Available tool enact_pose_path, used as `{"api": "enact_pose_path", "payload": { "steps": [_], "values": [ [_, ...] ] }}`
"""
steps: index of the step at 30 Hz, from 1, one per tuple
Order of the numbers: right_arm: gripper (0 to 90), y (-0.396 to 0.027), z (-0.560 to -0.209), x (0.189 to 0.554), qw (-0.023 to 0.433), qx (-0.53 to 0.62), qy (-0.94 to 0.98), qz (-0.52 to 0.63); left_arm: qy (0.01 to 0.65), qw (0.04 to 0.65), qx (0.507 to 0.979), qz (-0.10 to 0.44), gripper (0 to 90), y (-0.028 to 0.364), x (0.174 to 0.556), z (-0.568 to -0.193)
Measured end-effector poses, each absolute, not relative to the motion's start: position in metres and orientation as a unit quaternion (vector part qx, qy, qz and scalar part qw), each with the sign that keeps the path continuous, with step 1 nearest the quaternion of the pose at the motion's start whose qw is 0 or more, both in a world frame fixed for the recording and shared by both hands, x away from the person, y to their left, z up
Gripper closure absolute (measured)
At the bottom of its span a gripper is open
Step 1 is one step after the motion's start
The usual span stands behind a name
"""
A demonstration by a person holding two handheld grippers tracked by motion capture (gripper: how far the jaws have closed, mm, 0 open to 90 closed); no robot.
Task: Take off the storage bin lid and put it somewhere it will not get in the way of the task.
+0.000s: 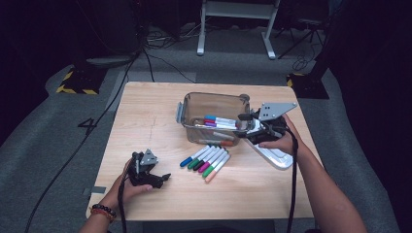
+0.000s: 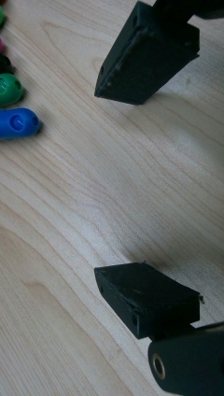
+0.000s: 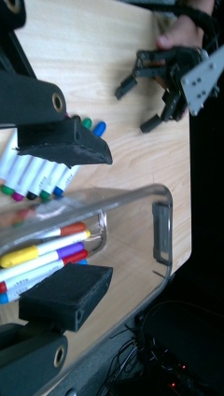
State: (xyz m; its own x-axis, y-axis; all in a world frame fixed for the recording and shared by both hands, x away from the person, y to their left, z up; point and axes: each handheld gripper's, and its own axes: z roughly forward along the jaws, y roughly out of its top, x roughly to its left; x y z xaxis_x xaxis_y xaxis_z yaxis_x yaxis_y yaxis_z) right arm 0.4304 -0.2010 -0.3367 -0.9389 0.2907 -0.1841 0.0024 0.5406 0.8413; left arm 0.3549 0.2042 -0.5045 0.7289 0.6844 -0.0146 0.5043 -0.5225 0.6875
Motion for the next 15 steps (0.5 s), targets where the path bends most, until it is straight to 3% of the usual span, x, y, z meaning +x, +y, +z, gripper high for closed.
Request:
{"api": "enact_pose_path", "payload": {
  "steps": [15],
  "values": [
    [39.1, -0.211, -0.374, 0.389, 0.13, 0.06, 0.869, 0.474, 0.345, 0.347, 0.862, 0.13, 13.3, 0.204, 0.355, -0.505]
  ]
}}
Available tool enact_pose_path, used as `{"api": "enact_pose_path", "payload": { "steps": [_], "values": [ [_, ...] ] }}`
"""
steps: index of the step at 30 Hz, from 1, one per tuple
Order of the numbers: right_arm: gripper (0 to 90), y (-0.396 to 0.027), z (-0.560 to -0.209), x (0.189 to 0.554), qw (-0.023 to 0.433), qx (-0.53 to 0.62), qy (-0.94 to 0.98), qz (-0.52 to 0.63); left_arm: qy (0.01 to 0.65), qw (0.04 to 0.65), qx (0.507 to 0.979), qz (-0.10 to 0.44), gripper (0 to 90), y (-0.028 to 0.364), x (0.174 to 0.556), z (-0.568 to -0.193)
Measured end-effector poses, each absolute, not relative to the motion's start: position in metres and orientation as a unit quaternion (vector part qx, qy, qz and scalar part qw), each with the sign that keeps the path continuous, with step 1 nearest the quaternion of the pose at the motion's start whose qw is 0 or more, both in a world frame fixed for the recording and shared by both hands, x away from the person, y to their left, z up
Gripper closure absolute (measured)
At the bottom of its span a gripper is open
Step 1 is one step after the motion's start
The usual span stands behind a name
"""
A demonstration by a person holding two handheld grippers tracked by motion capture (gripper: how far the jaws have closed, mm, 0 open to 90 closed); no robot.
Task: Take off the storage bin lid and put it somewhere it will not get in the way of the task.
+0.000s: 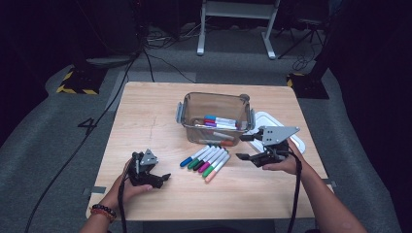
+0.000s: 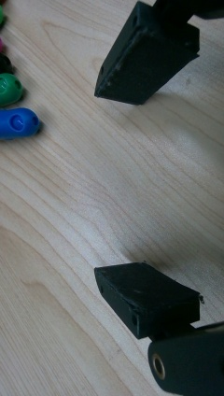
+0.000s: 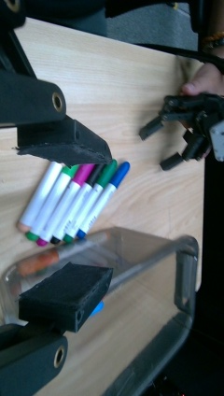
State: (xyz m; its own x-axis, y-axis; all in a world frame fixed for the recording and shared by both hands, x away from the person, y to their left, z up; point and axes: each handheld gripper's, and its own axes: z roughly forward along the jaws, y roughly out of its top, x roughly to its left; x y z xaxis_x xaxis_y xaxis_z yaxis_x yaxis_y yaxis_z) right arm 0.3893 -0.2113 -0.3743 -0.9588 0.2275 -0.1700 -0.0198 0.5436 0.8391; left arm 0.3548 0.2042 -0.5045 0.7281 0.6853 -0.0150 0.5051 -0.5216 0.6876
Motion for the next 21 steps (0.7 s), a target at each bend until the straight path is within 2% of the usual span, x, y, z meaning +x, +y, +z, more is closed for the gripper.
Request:
{"api": "enact_pose_path", "payload": {
  "steps": [11, 21],
  "values": [
    [39.0, -0.193, -0.425, 0.387, 0.088, 0.049, 0.893, 0.439, 0.345, 0.347, 0.862, 0.13, 13.3, 0.204, 0.355, -0.505],
    [39.1, -0.153, -0.464, 0.385, 0.046, 0.015, 0.907, 0.418, 0.345, 0.347, 0.862, 0.13, 13.3, 0.204, 0.355, -0.505]
  ]
}}
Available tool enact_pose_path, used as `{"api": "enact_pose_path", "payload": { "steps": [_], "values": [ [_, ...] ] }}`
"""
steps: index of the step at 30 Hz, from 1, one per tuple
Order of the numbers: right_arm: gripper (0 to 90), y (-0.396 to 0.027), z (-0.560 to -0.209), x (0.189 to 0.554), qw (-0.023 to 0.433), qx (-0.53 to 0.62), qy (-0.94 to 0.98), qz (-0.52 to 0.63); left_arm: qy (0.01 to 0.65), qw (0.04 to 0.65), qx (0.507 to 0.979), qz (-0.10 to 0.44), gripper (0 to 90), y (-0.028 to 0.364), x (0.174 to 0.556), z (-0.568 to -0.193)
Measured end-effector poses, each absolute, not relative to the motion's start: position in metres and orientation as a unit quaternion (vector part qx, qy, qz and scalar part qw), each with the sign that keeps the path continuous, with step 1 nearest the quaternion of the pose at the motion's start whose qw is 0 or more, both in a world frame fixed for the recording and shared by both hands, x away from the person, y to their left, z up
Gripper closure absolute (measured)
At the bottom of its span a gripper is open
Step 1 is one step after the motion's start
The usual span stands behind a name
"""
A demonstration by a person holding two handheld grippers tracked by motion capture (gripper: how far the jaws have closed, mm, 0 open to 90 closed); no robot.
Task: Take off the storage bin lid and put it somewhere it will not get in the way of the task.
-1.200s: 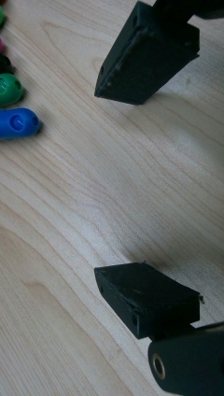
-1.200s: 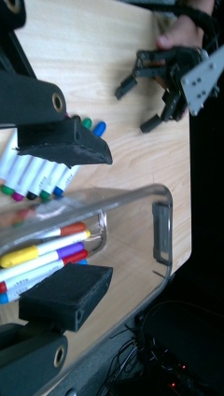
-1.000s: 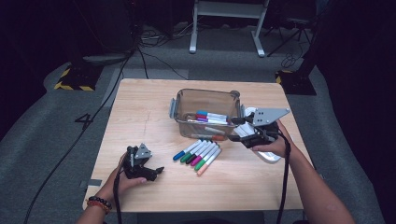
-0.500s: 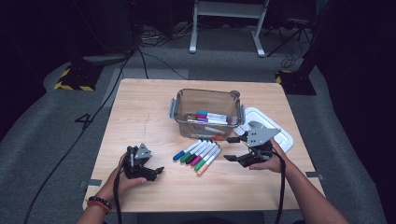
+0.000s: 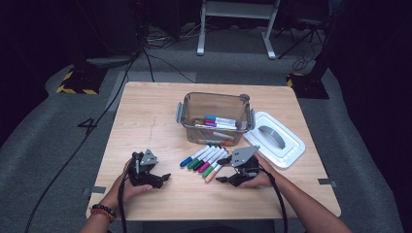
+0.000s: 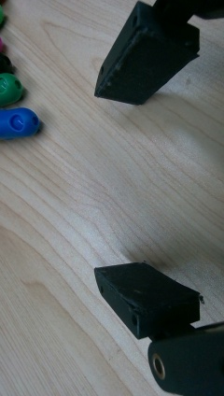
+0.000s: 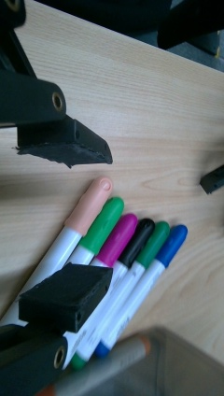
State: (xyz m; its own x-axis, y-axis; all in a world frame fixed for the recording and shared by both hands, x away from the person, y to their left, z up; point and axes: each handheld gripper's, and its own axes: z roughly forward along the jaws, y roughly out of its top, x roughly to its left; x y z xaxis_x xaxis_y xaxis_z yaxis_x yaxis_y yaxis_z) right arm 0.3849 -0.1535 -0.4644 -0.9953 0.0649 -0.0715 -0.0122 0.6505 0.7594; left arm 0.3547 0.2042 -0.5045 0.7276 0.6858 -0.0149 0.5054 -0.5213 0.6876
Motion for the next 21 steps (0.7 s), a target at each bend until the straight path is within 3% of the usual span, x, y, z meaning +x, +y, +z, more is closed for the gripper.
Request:
{"api": "enact_pose_path", "payload": {
  "steps": [21],
  "values": [
    [41.6, -0.133, -0.487, 0.386, 0.034, 0.001, 0.92, 0.391, 0.345, 0.347, 0.862, 0.13, 13.3, 0.204, 0.355, -0.505]
  ]
}}
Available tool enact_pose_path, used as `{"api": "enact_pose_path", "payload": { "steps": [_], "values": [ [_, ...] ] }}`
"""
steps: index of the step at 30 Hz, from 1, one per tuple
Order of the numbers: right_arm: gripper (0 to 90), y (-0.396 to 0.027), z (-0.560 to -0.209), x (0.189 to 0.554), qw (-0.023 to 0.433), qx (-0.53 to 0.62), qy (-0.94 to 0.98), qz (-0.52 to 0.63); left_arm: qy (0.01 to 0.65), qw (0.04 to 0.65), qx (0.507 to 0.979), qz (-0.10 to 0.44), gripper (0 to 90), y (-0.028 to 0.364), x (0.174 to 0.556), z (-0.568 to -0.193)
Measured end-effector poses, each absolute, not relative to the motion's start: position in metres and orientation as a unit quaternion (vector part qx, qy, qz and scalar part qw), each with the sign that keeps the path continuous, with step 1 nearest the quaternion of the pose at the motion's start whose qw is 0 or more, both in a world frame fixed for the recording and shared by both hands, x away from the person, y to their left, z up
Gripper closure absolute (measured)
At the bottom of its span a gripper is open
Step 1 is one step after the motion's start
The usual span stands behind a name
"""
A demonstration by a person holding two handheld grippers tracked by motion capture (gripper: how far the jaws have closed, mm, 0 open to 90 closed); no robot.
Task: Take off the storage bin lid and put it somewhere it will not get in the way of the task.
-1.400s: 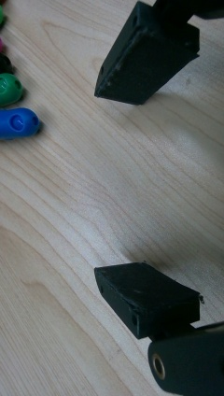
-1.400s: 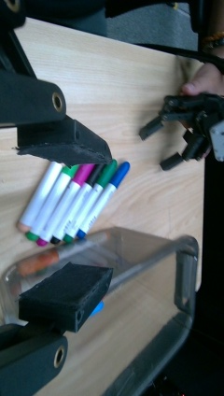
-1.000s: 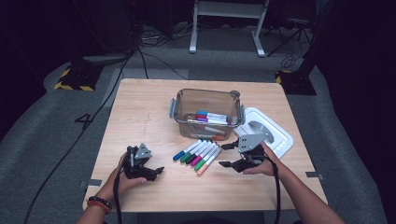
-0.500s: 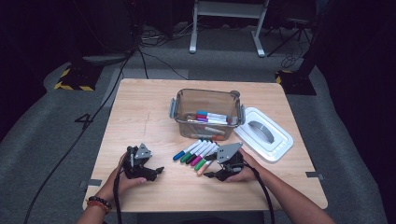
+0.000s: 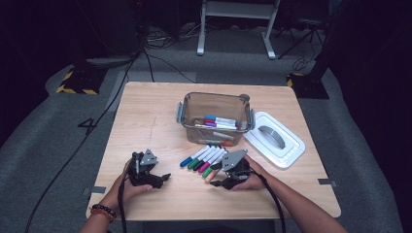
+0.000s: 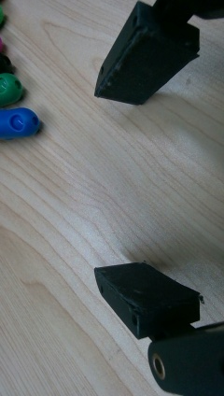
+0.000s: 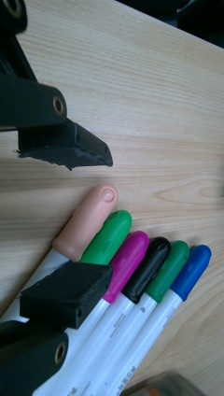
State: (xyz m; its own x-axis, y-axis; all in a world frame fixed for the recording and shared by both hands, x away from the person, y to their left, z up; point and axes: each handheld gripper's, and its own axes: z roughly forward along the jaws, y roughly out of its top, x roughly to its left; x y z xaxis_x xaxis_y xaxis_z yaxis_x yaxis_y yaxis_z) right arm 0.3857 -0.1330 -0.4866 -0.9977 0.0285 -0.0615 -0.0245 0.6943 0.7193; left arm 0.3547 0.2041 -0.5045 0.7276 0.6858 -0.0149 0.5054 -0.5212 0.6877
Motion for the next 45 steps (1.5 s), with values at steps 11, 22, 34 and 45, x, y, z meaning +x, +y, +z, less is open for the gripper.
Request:
{"api": "enact_pose_path", "payload": {
  "steps": [11, 22, 34, 45],
  "values": [
    [60.9, -0.134, -0.493, 0.38, 0.019, -0.02, 0.928, 0.373, 0.345, 0.347, 0.862, 0.13, 13.3, 0.204, 0.355, -0.505],
    [74.3, -0.14, -0.491, 0.372, -0.001, -0.054, 0.93, 0.363, 0.346, 0.347, 0.862, 0.13, 13.3, 0.204, 0.354, -0.505],
    [74.6, -0.169, -0.468, 0.373, 0.021, -0.014, 0.911, 0.412, 0.346, 0.347, 0.862, 0.13, 13.3, 0.204, 0.355, -0.505],
    [74.6, -0.192, -0.439, 0.375, 0.063, 0.023, 0.887, 0.456, 0.345, 0.347, 0.863, 0.13, 13.3, 0.204, 0.355, -0.505]
  ]
}}
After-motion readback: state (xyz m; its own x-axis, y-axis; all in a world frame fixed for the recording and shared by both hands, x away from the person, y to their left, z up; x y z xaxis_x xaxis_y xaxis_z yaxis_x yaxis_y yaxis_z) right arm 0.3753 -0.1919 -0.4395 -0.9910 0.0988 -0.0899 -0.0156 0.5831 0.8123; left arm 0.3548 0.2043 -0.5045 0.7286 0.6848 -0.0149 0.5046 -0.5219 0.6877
